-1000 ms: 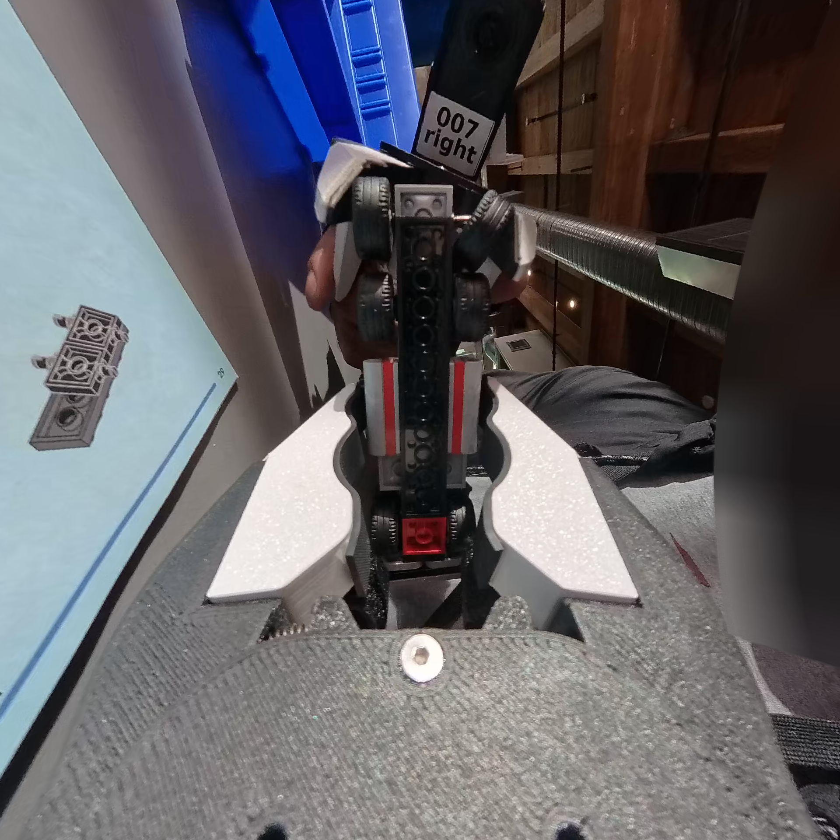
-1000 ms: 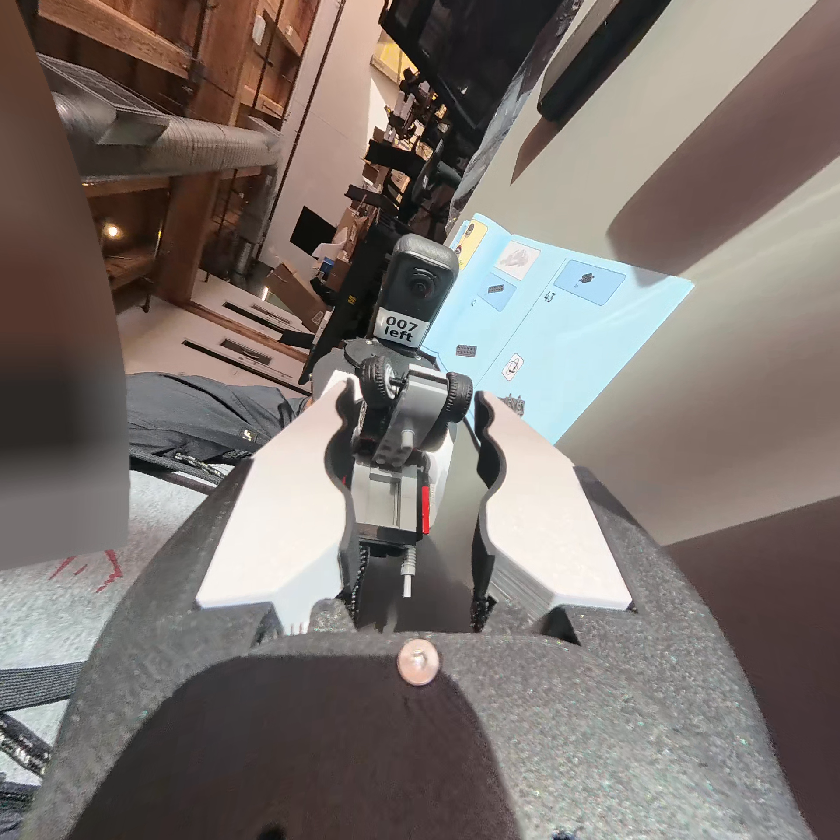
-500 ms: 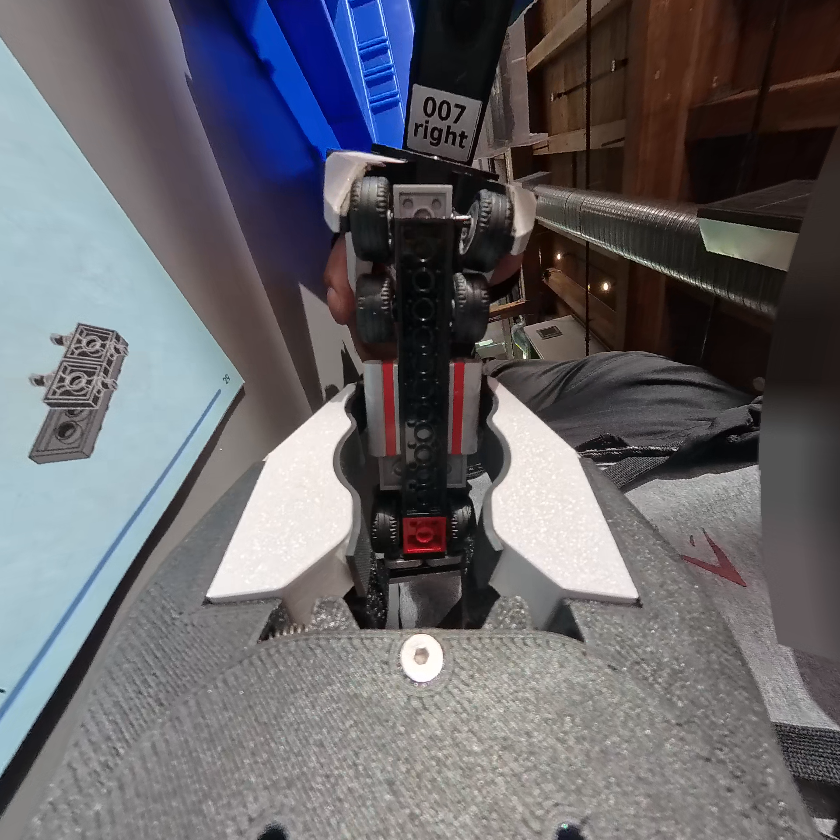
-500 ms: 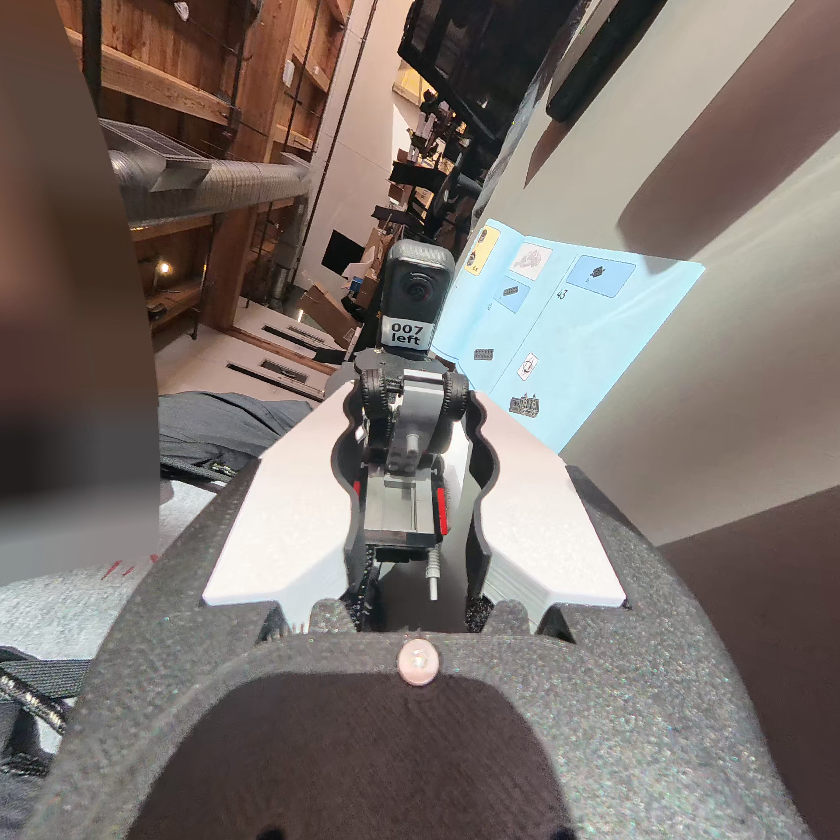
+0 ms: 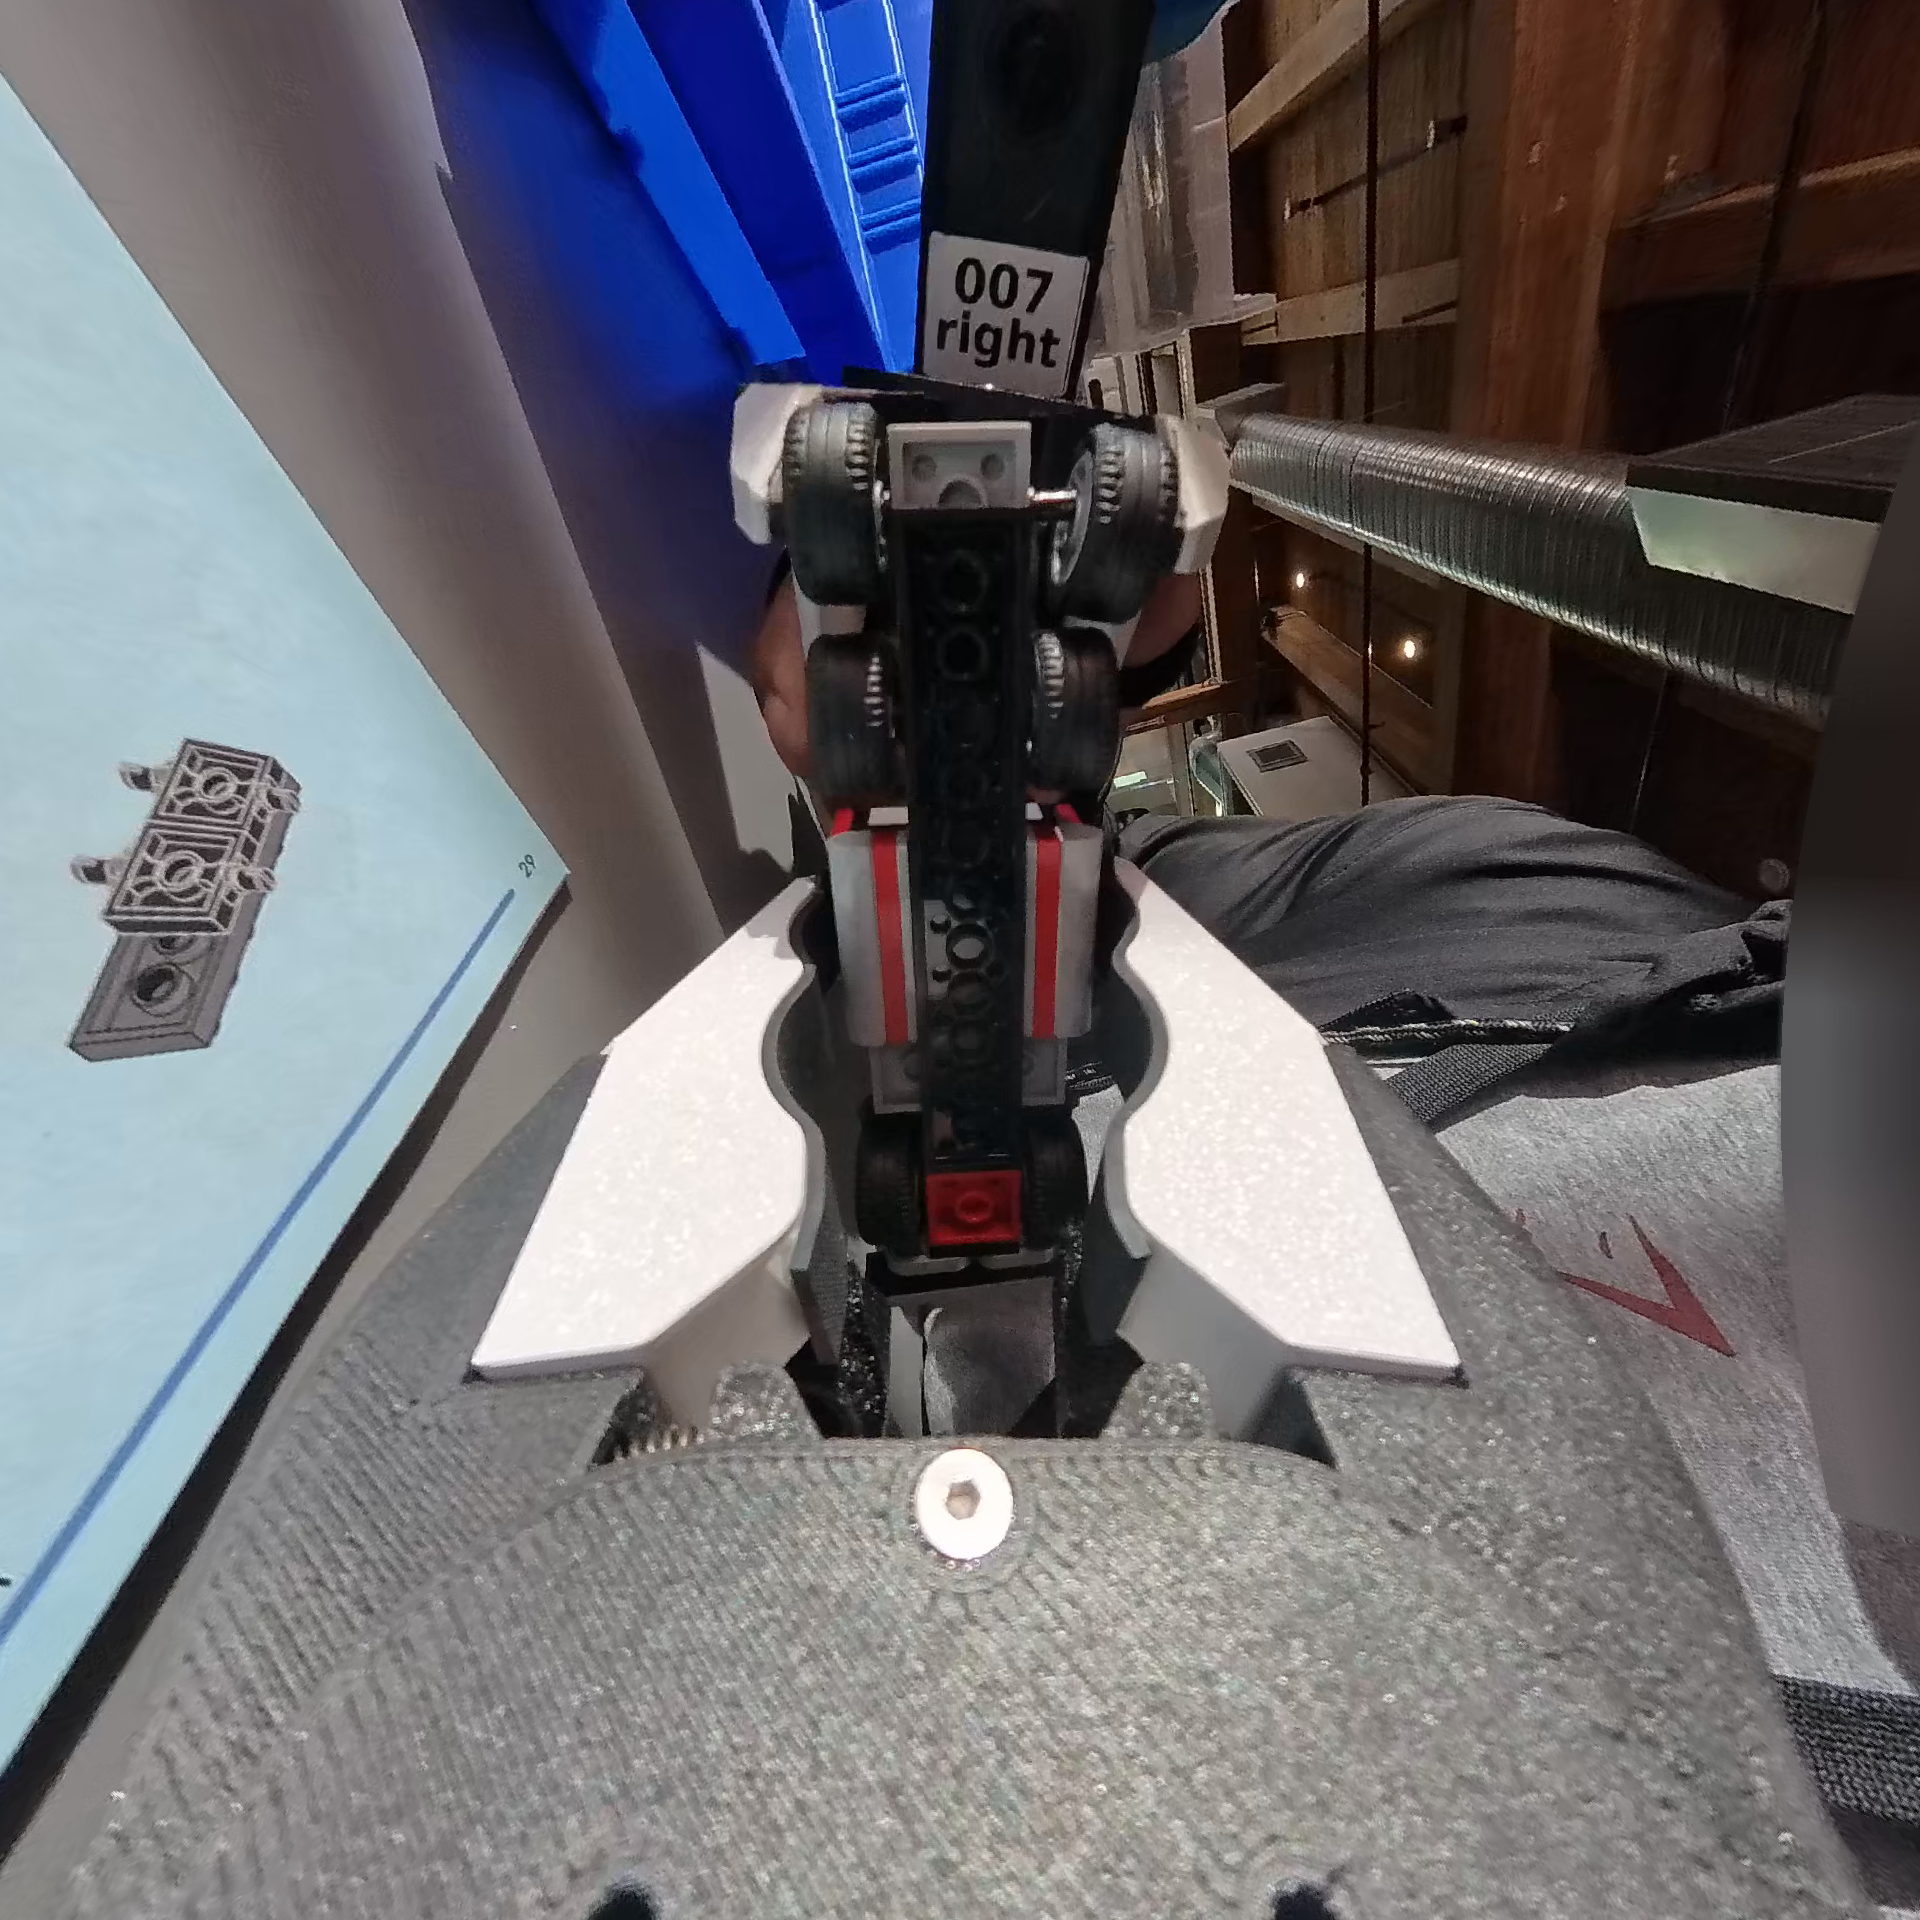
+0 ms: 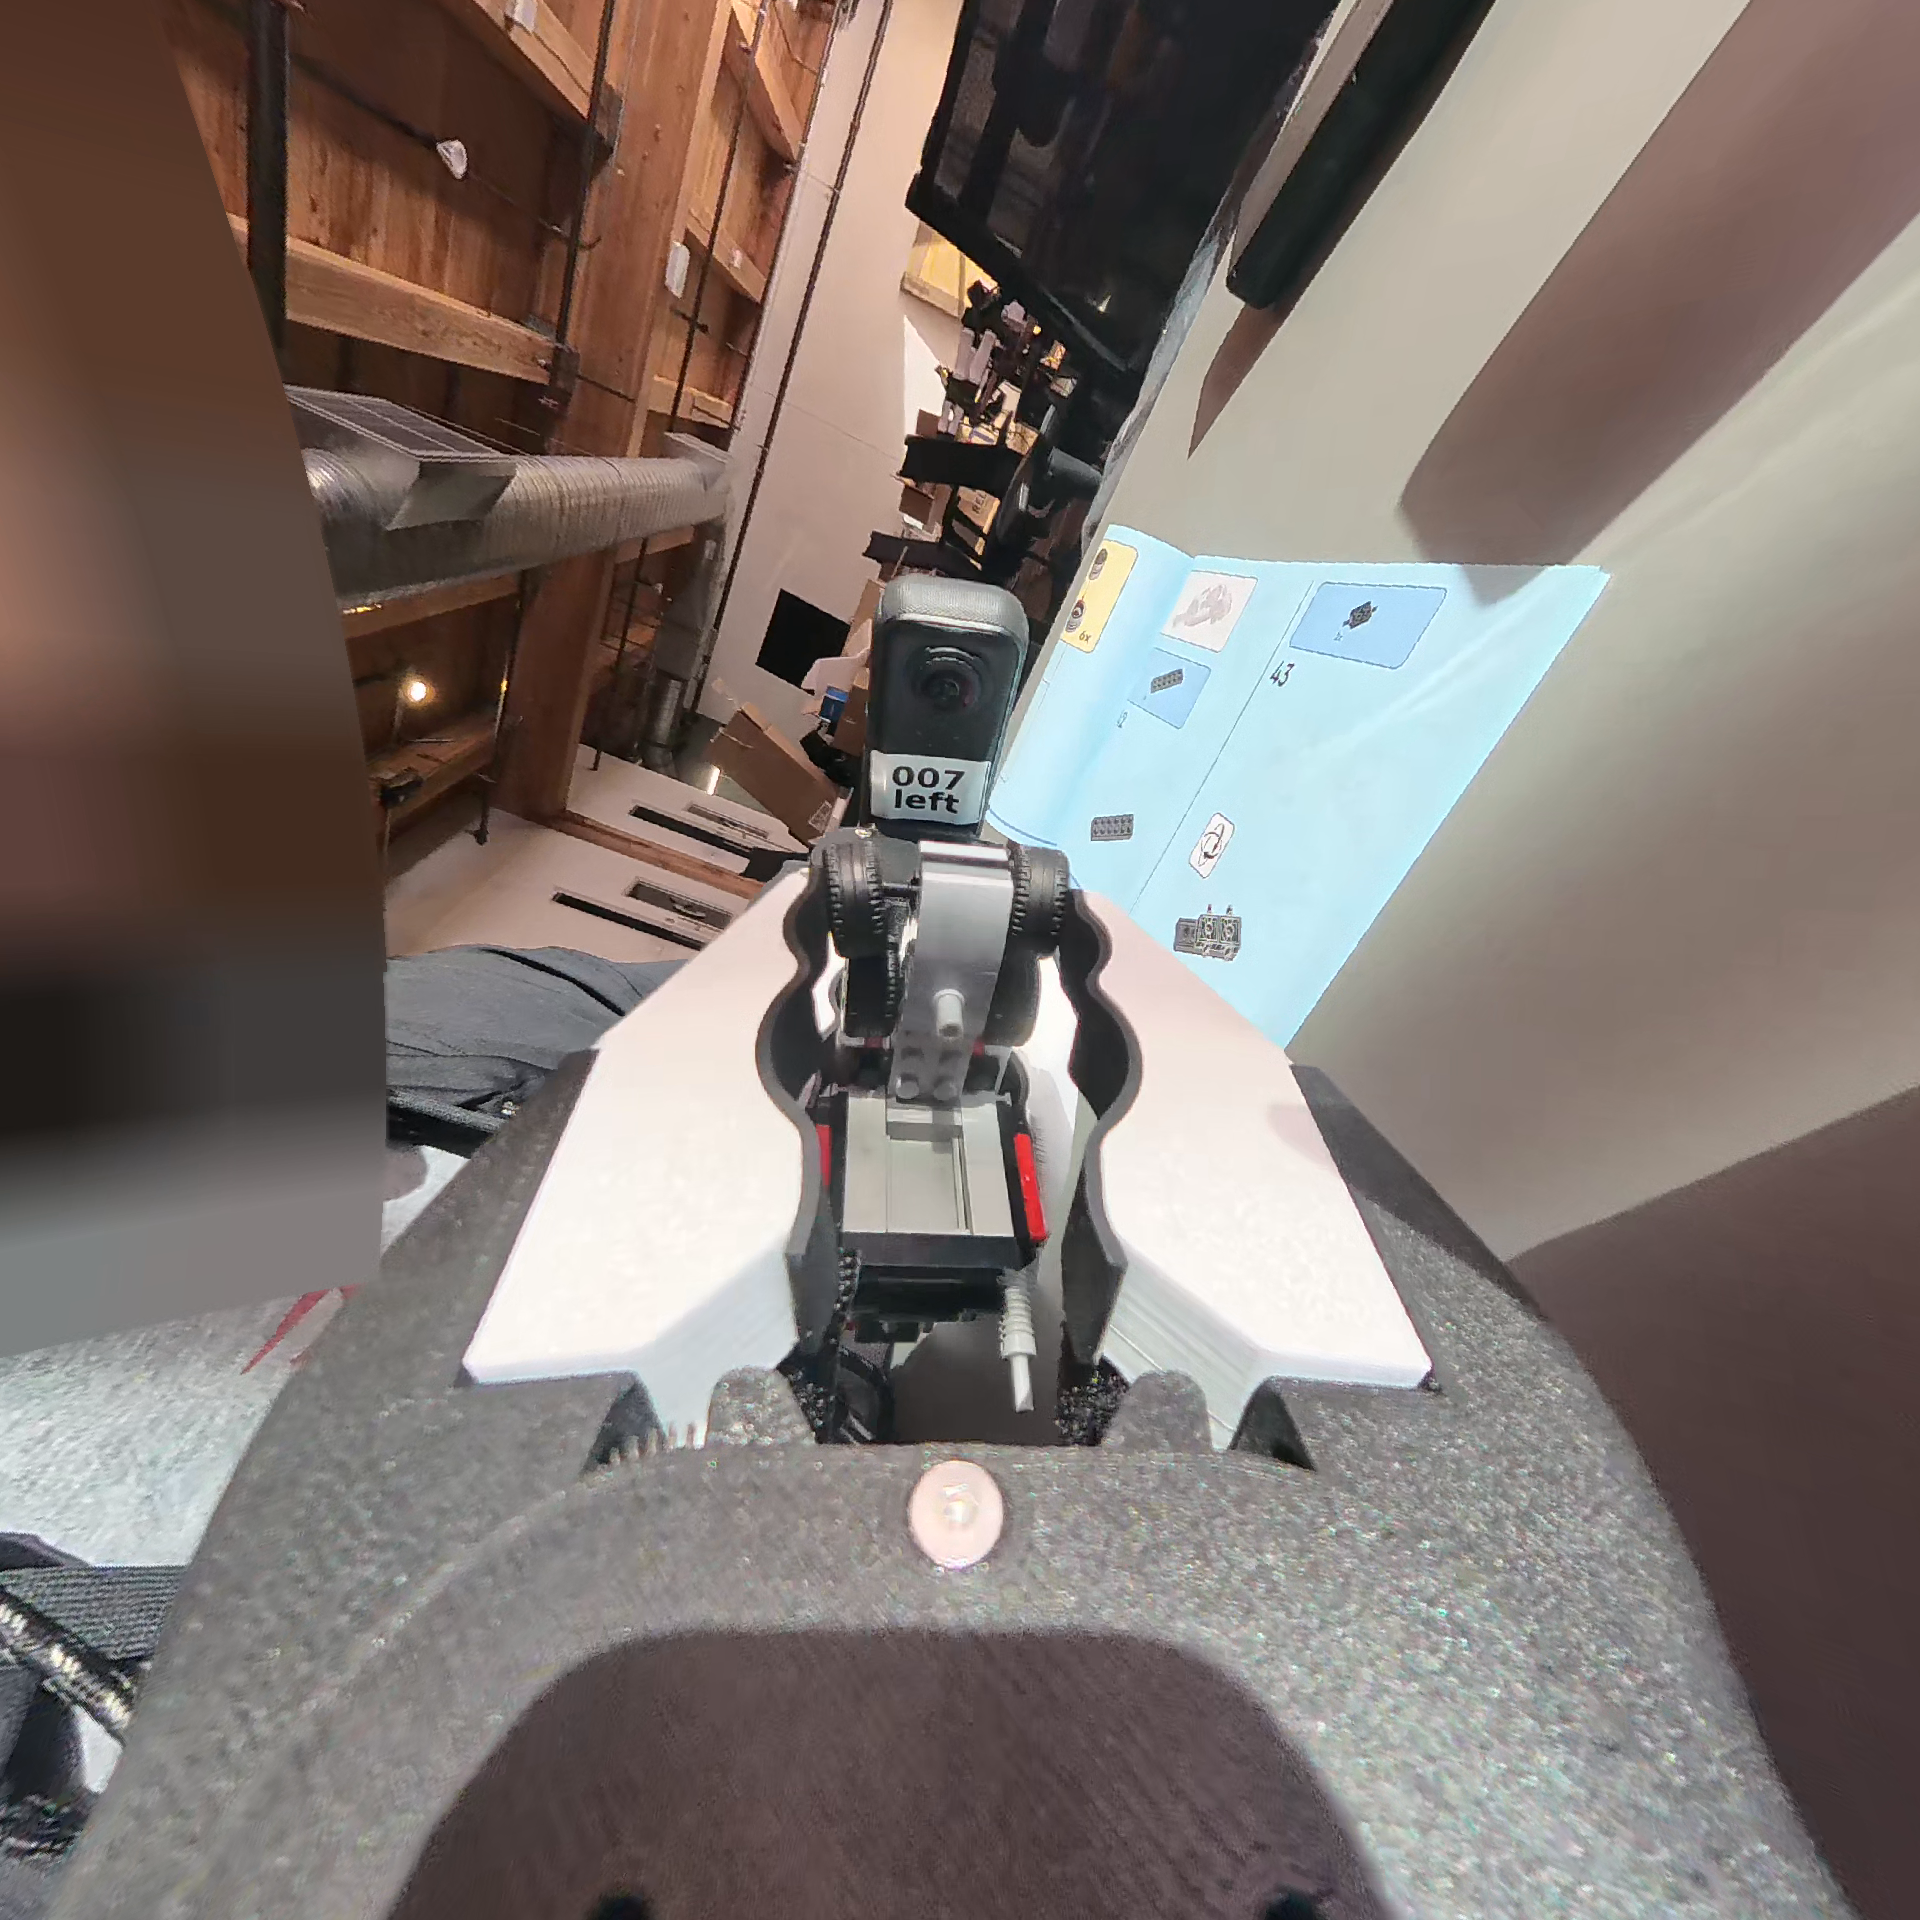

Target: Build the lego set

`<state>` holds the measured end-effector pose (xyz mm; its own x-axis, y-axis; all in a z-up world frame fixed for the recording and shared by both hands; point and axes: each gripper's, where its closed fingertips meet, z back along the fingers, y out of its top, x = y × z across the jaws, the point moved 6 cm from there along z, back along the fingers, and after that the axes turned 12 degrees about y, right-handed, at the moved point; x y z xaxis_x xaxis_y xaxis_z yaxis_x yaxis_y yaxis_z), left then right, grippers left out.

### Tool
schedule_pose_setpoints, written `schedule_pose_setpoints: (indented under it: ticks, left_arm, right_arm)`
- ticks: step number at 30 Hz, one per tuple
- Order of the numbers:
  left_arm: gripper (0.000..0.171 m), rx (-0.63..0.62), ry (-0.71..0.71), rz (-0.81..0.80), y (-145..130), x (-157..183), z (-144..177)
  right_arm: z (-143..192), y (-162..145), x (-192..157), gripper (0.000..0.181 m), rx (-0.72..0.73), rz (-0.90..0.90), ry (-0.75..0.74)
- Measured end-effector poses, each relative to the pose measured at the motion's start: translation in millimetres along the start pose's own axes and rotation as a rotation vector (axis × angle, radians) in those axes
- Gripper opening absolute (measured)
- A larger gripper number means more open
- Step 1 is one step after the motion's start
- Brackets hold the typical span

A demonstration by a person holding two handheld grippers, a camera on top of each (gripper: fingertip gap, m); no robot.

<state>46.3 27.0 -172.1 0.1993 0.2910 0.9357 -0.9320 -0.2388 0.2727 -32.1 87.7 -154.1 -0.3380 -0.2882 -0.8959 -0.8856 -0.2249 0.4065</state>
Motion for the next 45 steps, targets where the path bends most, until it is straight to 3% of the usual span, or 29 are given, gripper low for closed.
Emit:
schedule_pose_setpoints:
  ticks: [30, 45]
  left_arm:
    - [0.051, -0.025, 0.035, -0.054, -7.0, 4.3, -9.5]
    - [0.053, 0.039, -0.117, -0.281, -12.2, 33.8, -10.0]
  right_arm:
    - [8.9, -14.3, -6.4, 0.047, 0.138, -0.088, -0.038]
    - [7.1, -24.9, -71.8, 0.046, 0.003, 0.49, -0.14]
